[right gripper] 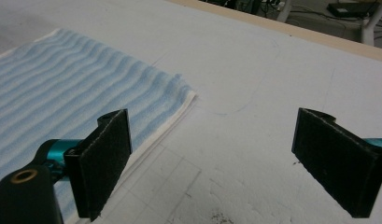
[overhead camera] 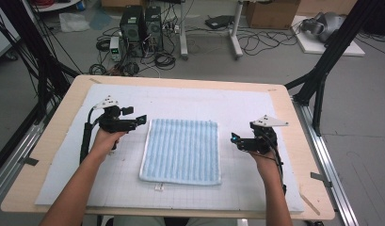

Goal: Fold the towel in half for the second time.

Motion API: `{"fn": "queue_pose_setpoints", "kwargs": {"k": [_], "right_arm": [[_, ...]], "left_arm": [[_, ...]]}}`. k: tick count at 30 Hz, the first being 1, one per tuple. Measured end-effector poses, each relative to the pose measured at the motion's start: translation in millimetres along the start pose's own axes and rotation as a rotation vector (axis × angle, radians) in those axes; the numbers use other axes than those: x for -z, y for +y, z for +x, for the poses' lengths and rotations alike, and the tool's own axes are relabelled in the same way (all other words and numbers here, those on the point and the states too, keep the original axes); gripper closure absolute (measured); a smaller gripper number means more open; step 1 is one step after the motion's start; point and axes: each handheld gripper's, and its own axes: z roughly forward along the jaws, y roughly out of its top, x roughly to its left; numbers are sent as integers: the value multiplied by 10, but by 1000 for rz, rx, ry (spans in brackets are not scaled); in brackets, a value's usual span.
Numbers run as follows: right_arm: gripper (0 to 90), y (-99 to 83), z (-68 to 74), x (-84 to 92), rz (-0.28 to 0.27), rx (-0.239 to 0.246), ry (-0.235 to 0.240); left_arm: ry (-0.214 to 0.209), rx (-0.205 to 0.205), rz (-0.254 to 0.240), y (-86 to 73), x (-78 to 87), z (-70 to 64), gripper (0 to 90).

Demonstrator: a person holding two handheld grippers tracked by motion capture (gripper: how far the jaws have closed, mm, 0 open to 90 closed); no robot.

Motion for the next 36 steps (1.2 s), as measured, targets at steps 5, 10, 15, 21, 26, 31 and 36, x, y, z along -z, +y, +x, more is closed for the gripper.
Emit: {"fn": "queue_pose_setpoints", "kwargs": {"k": [5, 10, 15, 21, 26, 31, 36], "right_arm": [[113, 1, 36, -3, 10, 16, 11], [113, -10, 63, -10, 27, 22, 21], [112, -5, 73, -9, 22, 26, 35], [113, -7, 74, -8, 25, 28, 37], [113, -9, 83, -14, 33, 28, 34], [113, -14, 75, -17, 45, 26, 32], [113, -10, 70, -26, 52, 19, 28]], "left_arm": [[34, 2, 55, 29, -188, 41, 250], [64, -9, 121, 42, -398, 81, 313], [60, -19, 160, -2, -524, 105, 380], [65, -17, 205, -94, -610, 140, 414], [58, -41, 229, -148, -673, 144, 471], [41, -82, 259, -184, -726, 107, 562], [20, -114, 268, -187, -732, 82, 695]]}}
